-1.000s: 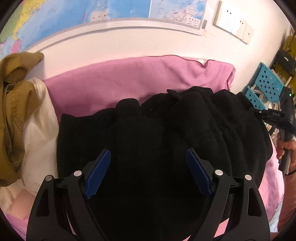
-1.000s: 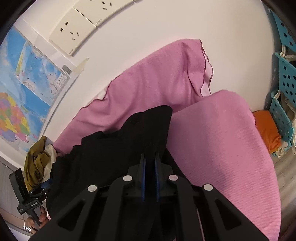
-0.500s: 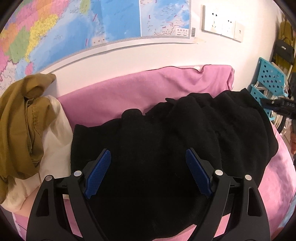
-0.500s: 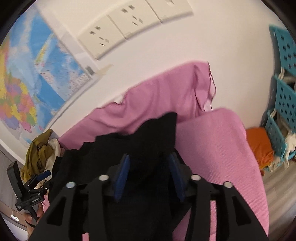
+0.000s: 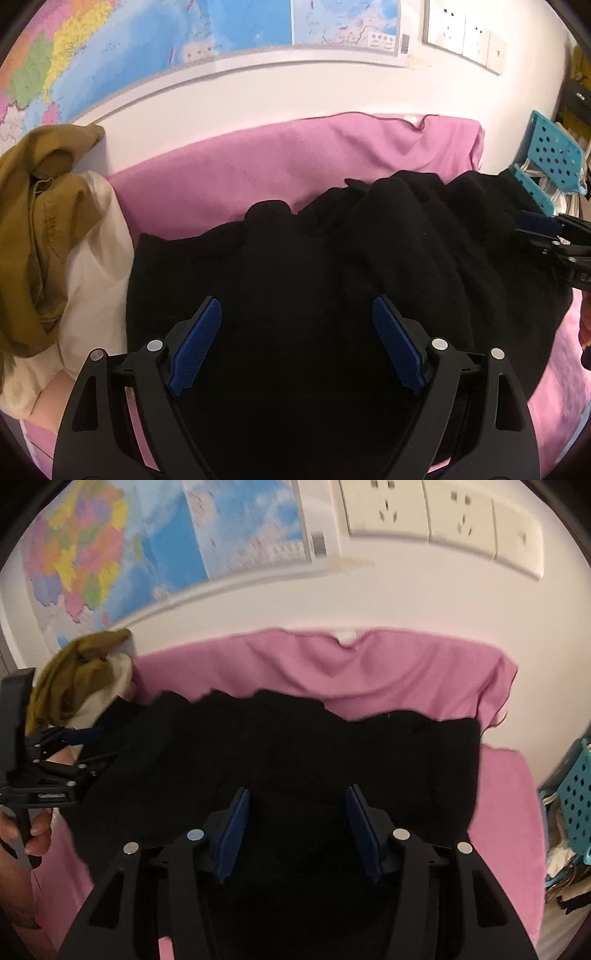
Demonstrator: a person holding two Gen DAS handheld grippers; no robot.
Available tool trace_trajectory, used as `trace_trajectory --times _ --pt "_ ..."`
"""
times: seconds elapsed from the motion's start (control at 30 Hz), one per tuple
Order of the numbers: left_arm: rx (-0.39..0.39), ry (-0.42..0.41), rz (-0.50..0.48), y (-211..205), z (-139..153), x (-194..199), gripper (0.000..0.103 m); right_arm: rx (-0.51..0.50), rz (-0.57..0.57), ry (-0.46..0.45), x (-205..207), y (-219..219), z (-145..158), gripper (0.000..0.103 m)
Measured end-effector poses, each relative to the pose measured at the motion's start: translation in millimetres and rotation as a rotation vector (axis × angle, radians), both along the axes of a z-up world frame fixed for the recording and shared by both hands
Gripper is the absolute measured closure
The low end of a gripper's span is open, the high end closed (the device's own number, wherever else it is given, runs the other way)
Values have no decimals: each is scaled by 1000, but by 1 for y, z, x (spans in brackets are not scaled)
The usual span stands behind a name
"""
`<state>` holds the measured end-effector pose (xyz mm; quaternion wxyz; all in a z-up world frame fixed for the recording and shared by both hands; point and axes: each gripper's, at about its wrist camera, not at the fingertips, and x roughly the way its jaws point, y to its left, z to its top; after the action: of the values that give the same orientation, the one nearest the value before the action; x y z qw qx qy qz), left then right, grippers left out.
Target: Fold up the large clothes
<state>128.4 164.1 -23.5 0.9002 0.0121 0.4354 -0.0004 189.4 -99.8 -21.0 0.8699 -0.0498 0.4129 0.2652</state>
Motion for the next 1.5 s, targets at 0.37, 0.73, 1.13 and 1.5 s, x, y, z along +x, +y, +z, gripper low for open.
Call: trace_trajectory --times 0.37,0.73,1.13,1.5 --pt "-19 -7 44 14 -5 6 18 76 -83 68 14 -16 -17 56" --pt "-203 -93 90 83 16 -110 14 469 -116 202 -76 -119 -1 25" --pt "-494 51 62 76 -41 -138 14 693 -197 393 -106 -122 -67 24" --pt "-580 83 24 61 -54 -122 12 705 -307 309 -76 -100 -69 15"
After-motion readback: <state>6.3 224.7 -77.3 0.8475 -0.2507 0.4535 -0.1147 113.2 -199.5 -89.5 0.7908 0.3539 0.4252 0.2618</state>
